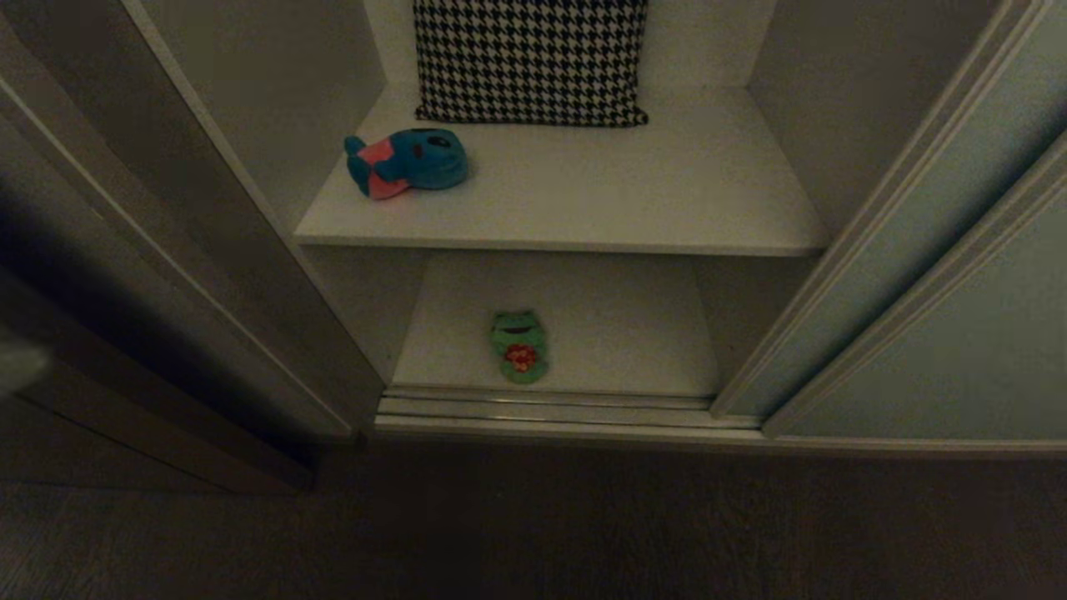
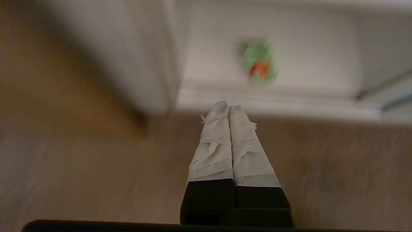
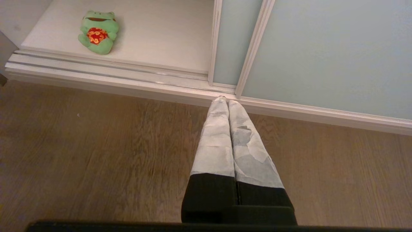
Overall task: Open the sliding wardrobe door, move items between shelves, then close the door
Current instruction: Place the green doll on the higher shelf
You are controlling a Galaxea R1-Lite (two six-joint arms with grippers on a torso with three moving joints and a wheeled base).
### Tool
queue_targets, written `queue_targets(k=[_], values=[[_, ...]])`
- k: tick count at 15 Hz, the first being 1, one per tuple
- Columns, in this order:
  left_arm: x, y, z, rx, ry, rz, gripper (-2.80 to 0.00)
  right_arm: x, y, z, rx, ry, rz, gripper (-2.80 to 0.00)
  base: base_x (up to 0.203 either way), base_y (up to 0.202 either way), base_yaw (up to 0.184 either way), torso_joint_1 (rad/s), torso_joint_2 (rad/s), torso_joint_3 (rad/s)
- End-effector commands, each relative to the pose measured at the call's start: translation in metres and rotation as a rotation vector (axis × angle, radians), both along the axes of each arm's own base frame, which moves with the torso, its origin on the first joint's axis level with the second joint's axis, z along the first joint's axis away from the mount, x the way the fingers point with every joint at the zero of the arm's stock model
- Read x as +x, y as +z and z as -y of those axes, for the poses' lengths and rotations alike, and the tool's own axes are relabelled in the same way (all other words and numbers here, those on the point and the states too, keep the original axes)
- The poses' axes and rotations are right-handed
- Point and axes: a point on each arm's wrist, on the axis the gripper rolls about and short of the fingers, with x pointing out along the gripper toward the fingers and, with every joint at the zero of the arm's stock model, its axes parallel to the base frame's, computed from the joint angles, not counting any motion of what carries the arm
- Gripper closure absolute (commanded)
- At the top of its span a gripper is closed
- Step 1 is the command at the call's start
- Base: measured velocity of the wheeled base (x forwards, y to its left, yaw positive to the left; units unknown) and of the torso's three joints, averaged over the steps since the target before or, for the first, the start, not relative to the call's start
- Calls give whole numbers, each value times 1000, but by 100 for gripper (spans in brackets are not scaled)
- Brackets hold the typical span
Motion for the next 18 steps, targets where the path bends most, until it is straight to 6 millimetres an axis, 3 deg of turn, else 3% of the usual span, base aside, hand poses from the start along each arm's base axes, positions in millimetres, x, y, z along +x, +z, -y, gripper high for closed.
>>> queue_targets(k=[1,4,6,8,18], values=[[-76,-44,-8,3,41,108,0,0,0,0,0,1,2,0,0,0,0,0,0,0],[-101,-124,-7,49,65,70,0,0,0,0,0,1,2,0,0,0,0,0,0,0],[-97,-169,-6,81,69,8,0,0,0,0,0,1,2,0,0,0,0,0,0,0],[-87,-197,-5,79,69,-77,0,0,0,0,0,1,3,0,0,0,0,0,0,0],[-79,-200,-5,97,50,19,0,0,0,0,0,1,2,0,0,0,0,0,0,0]])
